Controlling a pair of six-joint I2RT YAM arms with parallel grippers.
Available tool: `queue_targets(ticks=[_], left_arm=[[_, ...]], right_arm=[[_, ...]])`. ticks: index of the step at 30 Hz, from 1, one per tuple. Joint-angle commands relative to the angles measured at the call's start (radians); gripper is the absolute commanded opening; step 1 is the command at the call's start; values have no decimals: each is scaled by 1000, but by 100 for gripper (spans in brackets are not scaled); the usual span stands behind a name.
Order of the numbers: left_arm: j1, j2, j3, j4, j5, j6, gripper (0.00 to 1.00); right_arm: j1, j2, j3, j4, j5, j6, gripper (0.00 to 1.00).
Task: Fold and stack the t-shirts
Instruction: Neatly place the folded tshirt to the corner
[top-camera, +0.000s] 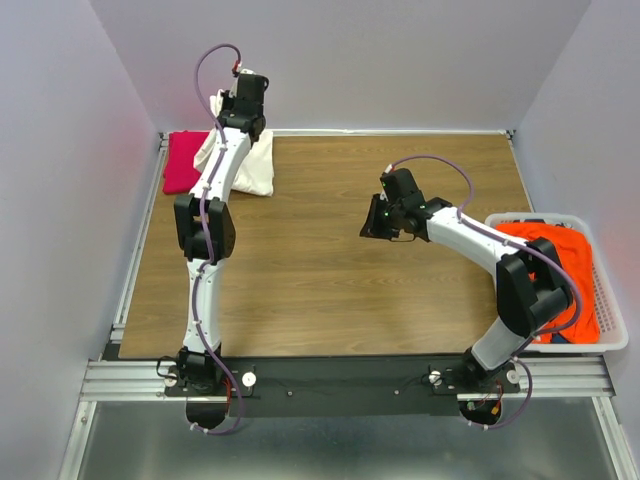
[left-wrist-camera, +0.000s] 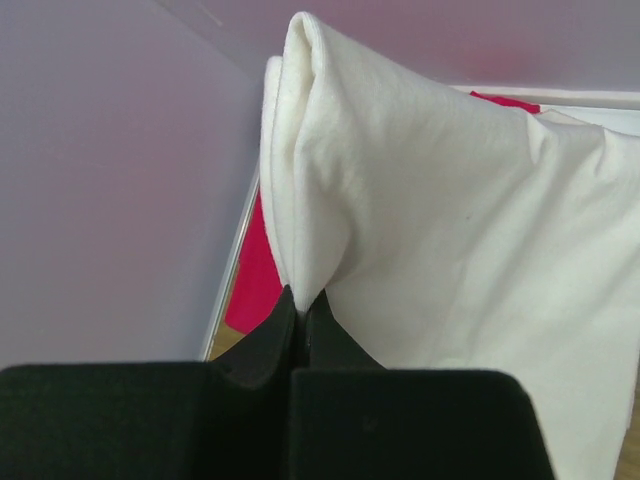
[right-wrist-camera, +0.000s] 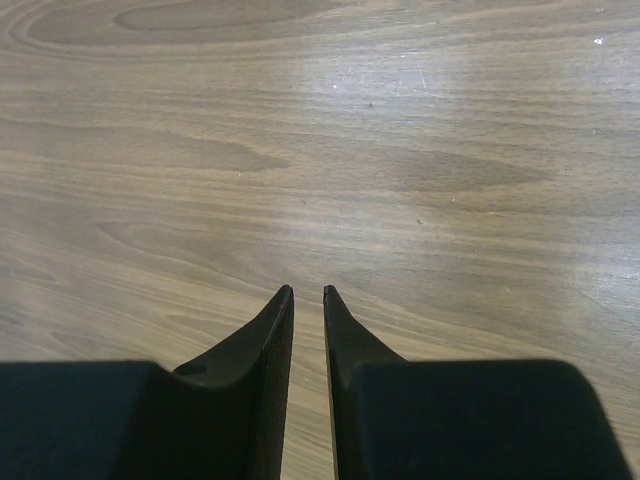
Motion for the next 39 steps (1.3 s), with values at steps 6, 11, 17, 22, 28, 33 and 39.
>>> queue_targets(ticks=[6,11,17,22,28,33,39], left_arm=[[5,-41,73,94,-45,82,0],[11,-45,78,109,-47,112,0],[13,-59,79,117,-31,120,0],[19,-67,79,128,-31,132,0],[21,-90,79,138,-16,134,0],[21,-107,69,151,-4,137,0],[24,-119,58,152,-2,137,0]], right_arm=[[-7,30,34,-20,17,11,25],[-7,32,35,-22,17,15,25],[-7,33,41,-24,15,16,25],[-7,30,41,-25,17,19,25],[-7,32,43,-25,18,21,25],[-7,35,46,-27,20,22,25],[-7,36,48,-27,20,22,25]])
